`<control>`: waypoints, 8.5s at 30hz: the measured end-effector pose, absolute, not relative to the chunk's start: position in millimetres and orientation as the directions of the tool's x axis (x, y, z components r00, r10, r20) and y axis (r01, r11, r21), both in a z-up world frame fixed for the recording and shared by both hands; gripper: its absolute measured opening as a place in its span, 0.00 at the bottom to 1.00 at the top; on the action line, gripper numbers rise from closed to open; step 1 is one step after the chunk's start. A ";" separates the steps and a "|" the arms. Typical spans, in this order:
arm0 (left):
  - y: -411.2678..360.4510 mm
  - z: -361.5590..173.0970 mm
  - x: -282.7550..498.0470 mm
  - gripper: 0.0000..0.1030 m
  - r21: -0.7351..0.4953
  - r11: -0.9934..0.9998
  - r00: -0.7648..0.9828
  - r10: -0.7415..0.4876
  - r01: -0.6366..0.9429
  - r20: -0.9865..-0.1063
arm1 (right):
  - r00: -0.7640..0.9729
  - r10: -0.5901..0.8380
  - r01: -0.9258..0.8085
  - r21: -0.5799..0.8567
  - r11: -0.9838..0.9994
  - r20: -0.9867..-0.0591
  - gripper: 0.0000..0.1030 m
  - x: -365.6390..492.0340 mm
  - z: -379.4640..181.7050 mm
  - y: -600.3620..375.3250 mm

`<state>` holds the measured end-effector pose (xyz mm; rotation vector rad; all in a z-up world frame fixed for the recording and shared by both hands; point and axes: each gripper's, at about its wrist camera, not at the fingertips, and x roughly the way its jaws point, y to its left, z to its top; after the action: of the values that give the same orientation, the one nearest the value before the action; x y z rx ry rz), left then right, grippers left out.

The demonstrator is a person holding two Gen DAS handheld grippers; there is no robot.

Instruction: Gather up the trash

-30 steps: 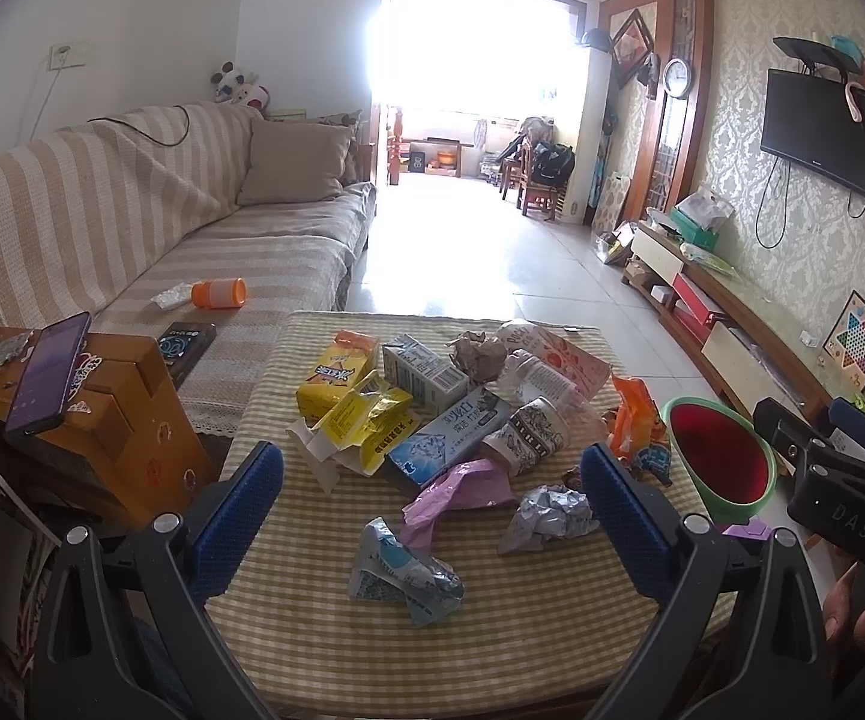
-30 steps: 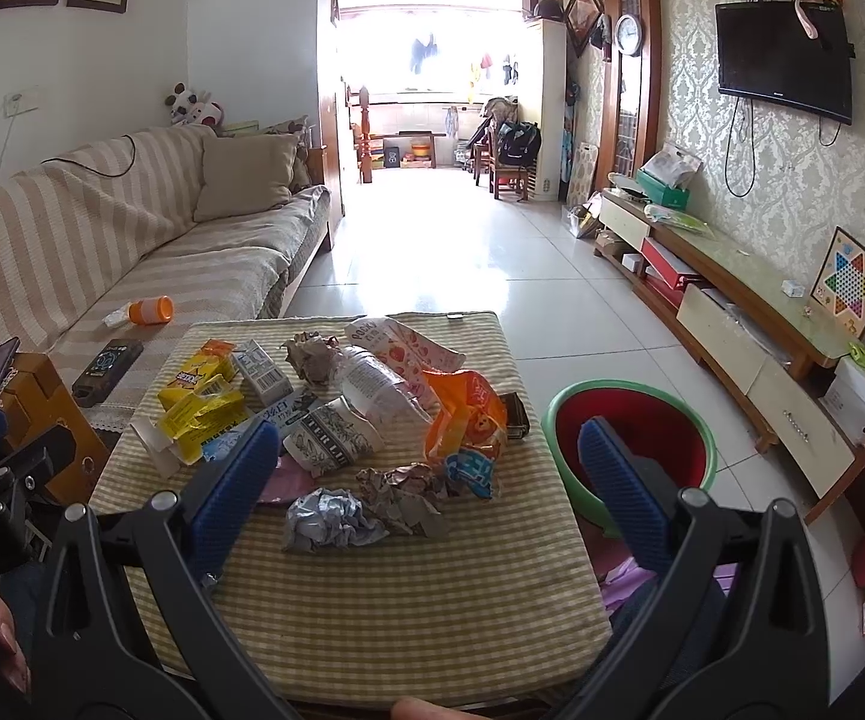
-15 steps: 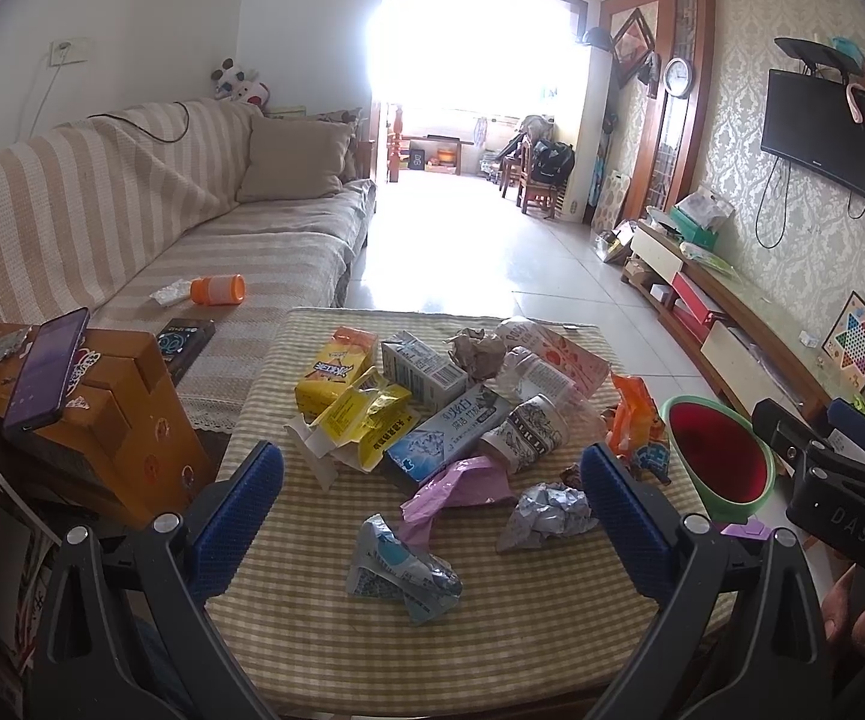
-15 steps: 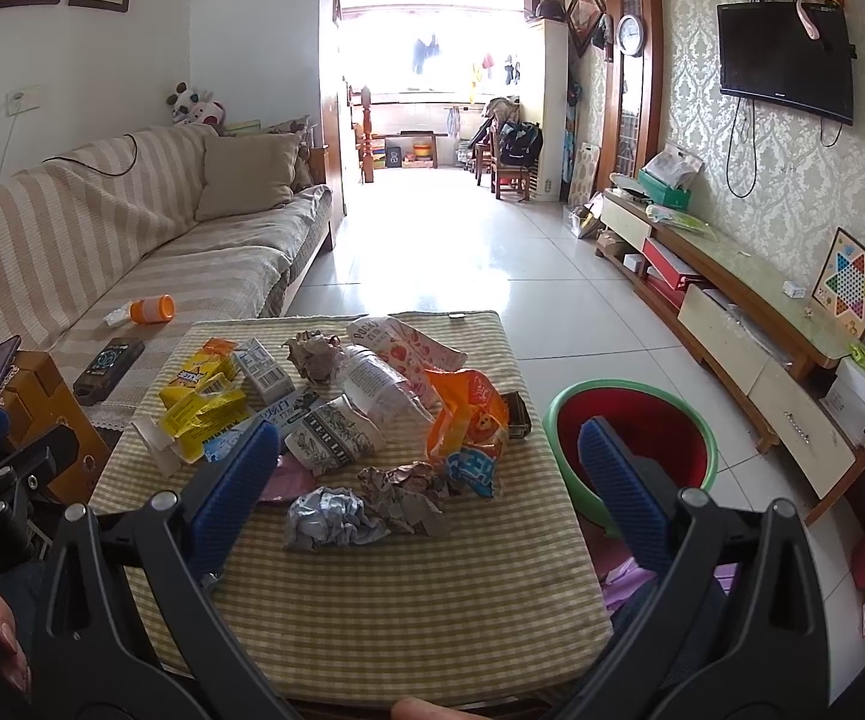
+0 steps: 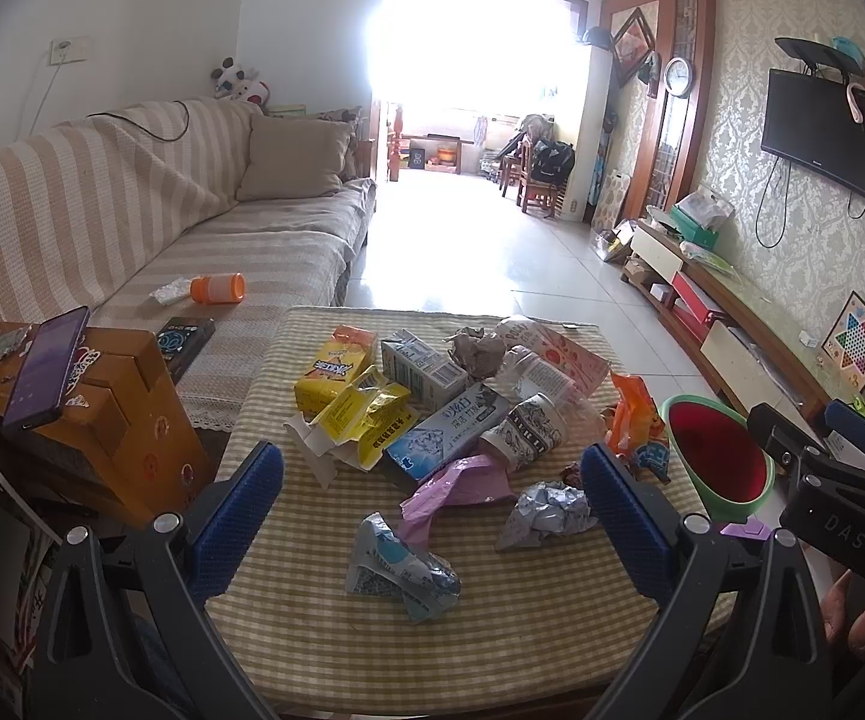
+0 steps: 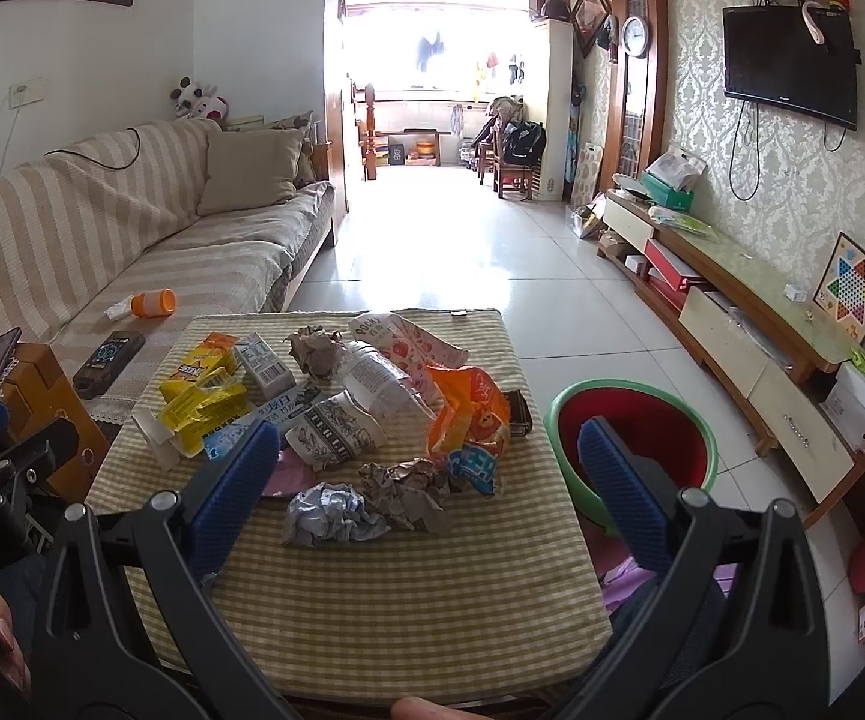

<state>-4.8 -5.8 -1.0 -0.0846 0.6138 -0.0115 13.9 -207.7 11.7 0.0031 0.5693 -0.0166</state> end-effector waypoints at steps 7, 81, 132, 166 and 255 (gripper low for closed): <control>-8.2 -4.8 -6.5 0.92 -0.084 0.996 0.814 -0.038 -0.013 -0.579 | 0.839 -0.019 0.019 -0.006 1.000 -0.543 0.96 13.6 11.6 -207.7; 14.0 -170.6 84.7 0.39 -0.126 0.992 0.370 -0.110 -0.020 -0.923 | 0.521 0.178 0.105 0.270 0.957 -0.834 0.48 141.7 -156.1 -214.6; -204.5 -11.3 169.5 0.27 -0.167 0.917 0.605 -0.368 0.362 -0.706 | 0.774 0.067 0.189 0.331 0.924 -0.629 0.36 137.3 -33.4 -435.5; -332.6 -19.3 244.6 0.92 -0.378 0.817 0.476 -0.566 0.436 -0.673 | 0.684 -0.040 0.351 0.280 0.894 -0.729 0.96 152.9 -76.0 -511.5; -20.7 -177.4 239.3 0.56 -0.100 0.926 0.264 -0.206 0.365 -0.942 | 0.480 0.058 0.116 0.129 0.985 -0.875 0.69 209.1 -140.7 -264.0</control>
<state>239.3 -20.7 -177.4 0.1473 1.2464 -0.3879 209.1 -264.0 -140.7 0.1796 1.0712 -0.0355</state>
